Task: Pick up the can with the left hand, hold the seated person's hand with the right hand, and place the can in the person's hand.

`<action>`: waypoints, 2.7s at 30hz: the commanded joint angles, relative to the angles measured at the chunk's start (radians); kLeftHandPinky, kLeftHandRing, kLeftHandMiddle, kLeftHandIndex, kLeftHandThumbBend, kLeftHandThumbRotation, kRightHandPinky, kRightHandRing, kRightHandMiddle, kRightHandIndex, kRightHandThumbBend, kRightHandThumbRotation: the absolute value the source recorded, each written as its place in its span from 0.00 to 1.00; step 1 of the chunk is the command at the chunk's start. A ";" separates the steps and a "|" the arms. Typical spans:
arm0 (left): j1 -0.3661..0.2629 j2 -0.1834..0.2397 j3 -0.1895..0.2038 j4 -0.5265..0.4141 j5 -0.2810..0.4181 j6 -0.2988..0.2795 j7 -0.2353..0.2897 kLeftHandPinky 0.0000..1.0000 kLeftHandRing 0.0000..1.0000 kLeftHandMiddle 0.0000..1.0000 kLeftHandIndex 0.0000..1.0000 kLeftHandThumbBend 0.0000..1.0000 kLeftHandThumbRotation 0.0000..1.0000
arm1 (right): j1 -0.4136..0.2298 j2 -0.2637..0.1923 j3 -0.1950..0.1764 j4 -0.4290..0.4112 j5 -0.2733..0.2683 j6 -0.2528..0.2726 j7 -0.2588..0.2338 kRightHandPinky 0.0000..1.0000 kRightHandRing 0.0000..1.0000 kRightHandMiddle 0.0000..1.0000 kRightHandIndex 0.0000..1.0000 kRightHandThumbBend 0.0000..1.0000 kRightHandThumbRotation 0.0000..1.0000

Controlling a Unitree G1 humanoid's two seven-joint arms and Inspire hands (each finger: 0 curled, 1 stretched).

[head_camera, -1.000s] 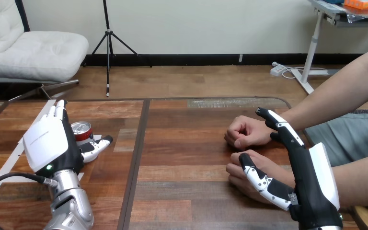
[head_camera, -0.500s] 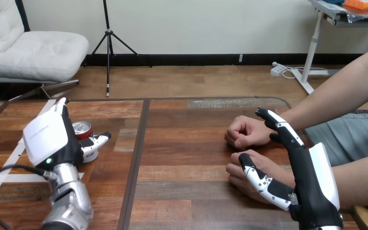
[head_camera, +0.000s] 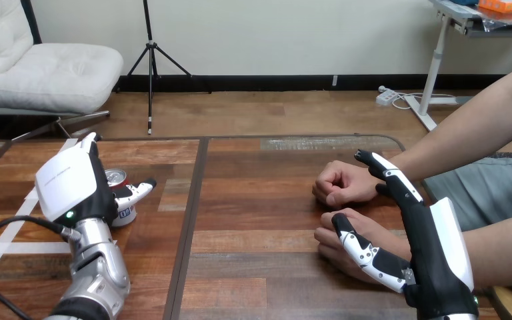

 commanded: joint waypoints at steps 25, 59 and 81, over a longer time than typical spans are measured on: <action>-0.130 0.022 -0.027 0.061 0.016 0.040 -0.050 0.76 0.82 0.85 0.84 0.83 0.43 | -0.017 -0.012 -0.030 -0.084 0.010 0.002 0.020 0.85 0.89 0.89 0.85 0.45 0.00; -0.112 0.010 -0.021 0.076 -0.012 0.013 -0.052 0.77 0.83 0.86 0.85 0.86 0.46 | 0.014 -0.031 -0.057 -0.122 0.021 0.001 0.049 0.84 0.89 0.89 0.85 0.45 0.00; -0.098 -0.004 0.009 0.081 -0.073 -0.070 -0.044 0.71 0.79 0.83 0.83 0.83 0.39 | 0.039 -0.048 -0.065 -0.139 0.033 -0.002 0.056 0.84 0.89 0.88 0.85 0.46 0.00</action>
